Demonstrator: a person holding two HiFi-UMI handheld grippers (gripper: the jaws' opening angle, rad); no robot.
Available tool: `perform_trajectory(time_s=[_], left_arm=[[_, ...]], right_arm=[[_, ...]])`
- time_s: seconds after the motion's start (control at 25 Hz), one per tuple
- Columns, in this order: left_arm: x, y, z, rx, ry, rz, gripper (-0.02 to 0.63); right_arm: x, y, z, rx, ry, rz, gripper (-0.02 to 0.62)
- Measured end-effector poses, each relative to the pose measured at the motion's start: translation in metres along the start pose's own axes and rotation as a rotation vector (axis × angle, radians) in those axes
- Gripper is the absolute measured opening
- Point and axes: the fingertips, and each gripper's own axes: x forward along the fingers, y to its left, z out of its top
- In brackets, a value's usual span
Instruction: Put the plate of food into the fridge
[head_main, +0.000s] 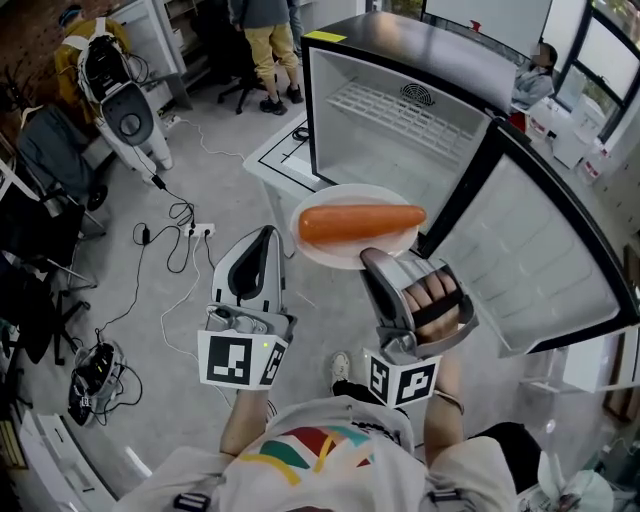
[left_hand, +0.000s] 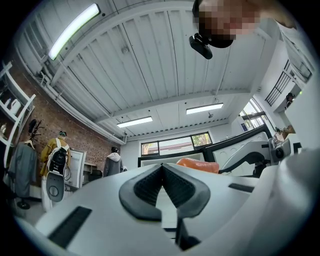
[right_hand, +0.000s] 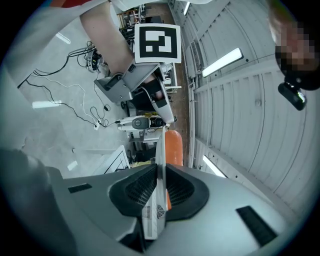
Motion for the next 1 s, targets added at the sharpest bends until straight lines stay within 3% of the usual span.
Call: perform_trajectory(time_s=[0.64, 1.0], left_arm=[[0.088, 0.008, -0.033, -0.002, 0.002, 0.014, 0.006], [0.120, 0.023, -0.047, -0.018, 0.013, -0.012, 0.006]], right_arm=[[0.066, 0.007, -0.066, 0.015, -0.001, 0.019, 0.044], [0.094, 0.013, -0.079, 0.035, 0.026, 0.044, 0.044]])
